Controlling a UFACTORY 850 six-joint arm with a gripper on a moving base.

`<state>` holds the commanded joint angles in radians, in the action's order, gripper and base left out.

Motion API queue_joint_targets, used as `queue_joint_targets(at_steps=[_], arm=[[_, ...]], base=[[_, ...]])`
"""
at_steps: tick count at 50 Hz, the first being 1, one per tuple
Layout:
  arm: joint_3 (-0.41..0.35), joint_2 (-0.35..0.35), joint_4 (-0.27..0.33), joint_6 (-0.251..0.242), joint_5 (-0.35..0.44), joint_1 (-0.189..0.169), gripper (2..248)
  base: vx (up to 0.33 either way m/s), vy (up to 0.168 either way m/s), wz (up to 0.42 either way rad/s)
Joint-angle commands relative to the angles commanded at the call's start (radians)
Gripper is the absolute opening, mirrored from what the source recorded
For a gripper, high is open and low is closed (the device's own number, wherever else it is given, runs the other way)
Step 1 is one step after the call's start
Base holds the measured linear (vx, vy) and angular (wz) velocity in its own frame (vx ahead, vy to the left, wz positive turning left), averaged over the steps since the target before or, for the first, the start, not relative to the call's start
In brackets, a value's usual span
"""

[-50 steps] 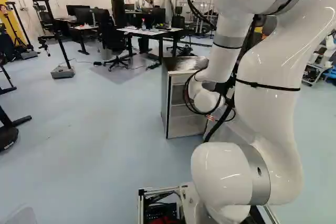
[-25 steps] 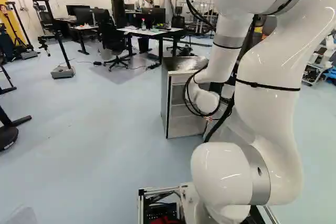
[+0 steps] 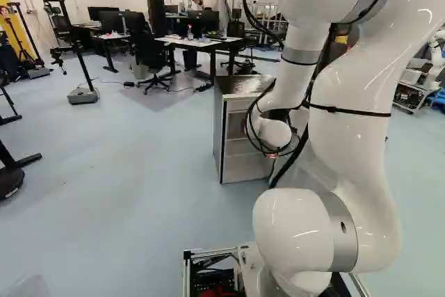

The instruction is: Grab a drink from the fridge

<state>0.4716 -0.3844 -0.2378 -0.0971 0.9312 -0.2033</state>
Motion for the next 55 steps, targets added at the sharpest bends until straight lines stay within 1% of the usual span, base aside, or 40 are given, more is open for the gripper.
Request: queue_joint_targets(at_steps=[10,17,31,43,49,55], arm=[[0.053,-0.063,0.105,0.0,-0.021,-0.01,247],[0.091,-0.108,0.155,0.0,-0.022,-0.017,247],[0.168,-0.194,0.226,0.0,-0.022,-0.03,247],[0.188,-0.236,0.285,0.0,-0.022,-0.03,247],[0.197,-0.256,0.303,0.0,-0.022,-0.03,247],[0.207,-0.276,0.304,0.0,-0.022,-0.03,247]], base=[[0.0,0.0,0.0],[0.0,0.0,0.0],[0.0,0.0,0.0],[0.0,0.0,0.0],[0.0,0.0,0.0],[0.0,0.0,0.0]])
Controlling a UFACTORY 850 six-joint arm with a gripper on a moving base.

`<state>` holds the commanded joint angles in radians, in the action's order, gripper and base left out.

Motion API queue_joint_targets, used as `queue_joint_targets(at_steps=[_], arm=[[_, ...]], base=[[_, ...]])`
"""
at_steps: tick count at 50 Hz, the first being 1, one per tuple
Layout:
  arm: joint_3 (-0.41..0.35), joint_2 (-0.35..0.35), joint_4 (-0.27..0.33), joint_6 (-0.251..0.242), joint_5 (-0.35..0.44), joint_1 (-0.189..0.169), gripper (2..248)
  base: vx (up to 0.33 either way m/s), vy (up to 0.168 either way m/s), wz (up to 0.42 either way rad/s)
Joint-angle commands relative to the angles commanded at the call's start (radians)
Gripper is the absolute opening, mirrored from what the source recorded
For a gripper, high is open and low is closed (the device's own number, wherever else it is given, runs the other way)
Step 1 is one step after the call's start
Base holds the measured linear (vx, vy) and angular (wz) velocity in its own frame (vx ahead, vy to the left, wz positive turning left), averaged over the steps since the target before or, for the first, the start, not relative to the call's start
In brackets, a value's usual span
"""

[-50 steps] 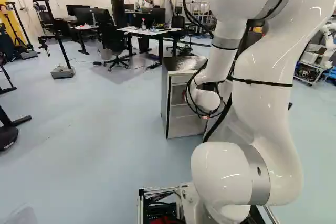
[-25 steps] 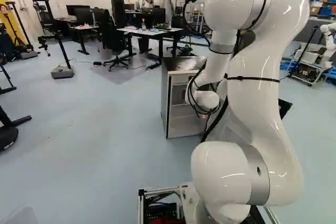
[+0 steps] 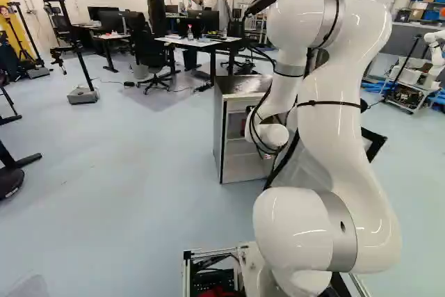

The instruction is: Grab a drink from the fridge

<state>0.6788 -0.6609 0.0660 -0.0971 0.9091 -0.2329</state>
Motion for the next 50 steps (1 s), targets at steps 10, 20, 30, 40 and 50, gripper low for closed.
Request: queue_joint_targets(at_steps=[10,20,30,40,50], arm=[[0.017,-0.034,0.0,0.0,0.0,0.0,247],[0.035,-0.069,0.0,0.0,0.0,0.0,247],[0.053,-0.104,0.0,0.0,0.001,0.0,247],[0.077,-0.141,0.011,0.0,0.013,0.001,247],[0.11,-0.183,0.028,0.0,0.029,0.003,247]], base=[[0.0,0.0,0.0],[0.0,0.0,0.0],[0.0,0.0,0.0],[0.0,0.0,0.0],[0.0,0.0,0.0]])
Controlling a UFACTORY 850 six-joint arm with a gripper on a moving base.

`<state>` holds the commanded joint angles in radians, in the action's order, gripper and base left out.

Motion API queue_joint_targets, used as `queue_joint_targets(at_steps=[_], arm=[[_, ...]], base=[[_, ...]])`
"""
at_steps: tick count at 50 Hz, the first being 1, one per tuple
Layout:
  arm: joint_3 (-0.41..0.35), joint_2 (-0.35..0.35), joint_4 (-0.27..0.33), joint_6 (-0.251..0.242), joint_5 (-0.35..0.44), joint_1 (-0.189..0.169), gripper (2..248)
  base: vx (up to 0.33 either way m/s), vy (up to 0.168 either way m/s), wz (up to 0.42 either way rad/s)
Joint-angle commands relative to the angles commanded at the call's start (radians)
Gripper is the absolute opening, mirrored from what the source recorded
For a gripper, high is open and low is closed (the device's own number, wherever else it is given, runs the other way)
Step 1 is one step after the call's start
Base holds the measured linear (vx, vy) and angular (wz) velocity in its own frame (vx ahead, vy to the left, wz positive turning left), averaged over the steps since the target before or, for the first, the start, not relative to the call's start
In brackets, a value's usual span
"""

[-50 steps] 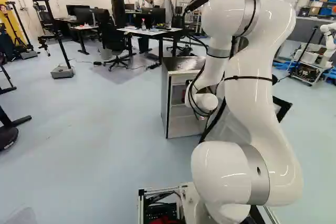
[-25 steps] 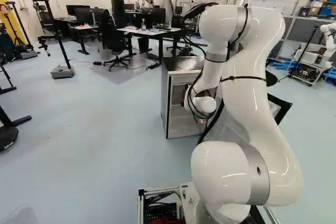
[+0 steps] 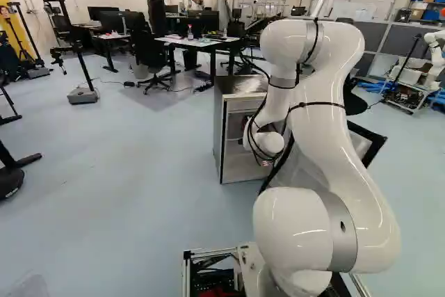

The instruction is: Grab a drink from the fridge

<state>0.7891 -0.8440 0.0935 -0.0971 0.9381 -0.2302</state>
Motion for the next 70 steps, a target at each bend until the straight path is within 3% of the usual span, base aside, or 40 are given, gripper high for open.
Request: queue_joint_targets(at_steps=[31,70], arm=[[0.134,-0.143,0.077,0.0,0.096,0.01,247],[0.332,-0.33,0.083,0.0,0.175,0.004,247]], base=[[0.0,0.0,0.0],[0.0,0.0,0.0]])
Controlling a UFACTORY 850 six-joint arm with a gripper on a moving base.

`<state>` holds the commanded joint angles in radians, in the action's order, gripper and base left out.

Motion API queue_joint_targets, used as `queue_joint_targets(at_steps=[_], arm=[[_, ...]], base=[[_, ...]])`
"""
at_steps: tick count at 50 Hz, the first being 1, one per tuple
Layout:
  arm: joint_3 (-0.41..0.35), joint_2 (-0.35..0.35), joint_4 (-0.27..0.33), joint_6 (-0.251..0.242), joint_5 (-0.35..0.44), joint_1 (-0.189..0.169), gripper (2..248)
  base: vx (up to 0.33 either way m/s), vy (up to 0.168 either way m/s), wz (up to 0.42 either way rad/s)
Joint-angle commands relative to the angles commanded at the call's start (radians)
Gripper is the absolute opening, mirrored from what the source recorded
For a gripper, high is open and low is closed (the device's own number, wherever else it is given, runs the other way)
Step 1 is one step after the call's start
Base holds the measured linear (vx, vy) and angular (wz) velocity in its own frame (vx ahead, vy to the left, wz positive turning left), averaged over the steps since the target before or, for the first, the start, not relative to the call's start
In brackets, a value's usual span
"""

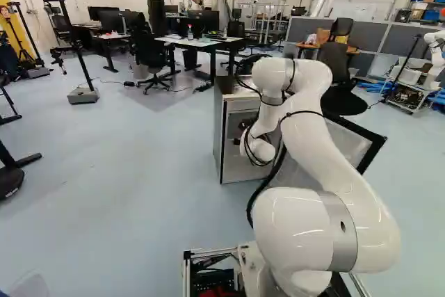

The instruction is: Grab a drink from the fridge

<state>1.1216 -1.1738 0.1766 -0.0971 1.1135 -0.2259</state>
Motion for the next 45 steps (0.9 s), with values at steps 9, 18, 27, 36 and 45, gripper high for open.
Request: queue_joint_targets(at_steps=[9,18,27,36,45], arm=[[0.061,-0.05,0.0,0.0,0.02,-0.003,247],[0.12,-0.092,0.0,0.0,0.037,-0.005,247],[0.165,-0.116,0.0,0.0,0.04,-0.007,247],[0.211,-0.141,0.0,0.0,0.04,-0.009,247],[0.254,-0.164,0.0,0.0,0.04,-0.007,247]], base=[[0.0,0.0,0.0],[0.0,0.0,0.0],[0.0,0.0,0.0],[0.0,0.0,0.0],[0.0,0.0,0.0]])
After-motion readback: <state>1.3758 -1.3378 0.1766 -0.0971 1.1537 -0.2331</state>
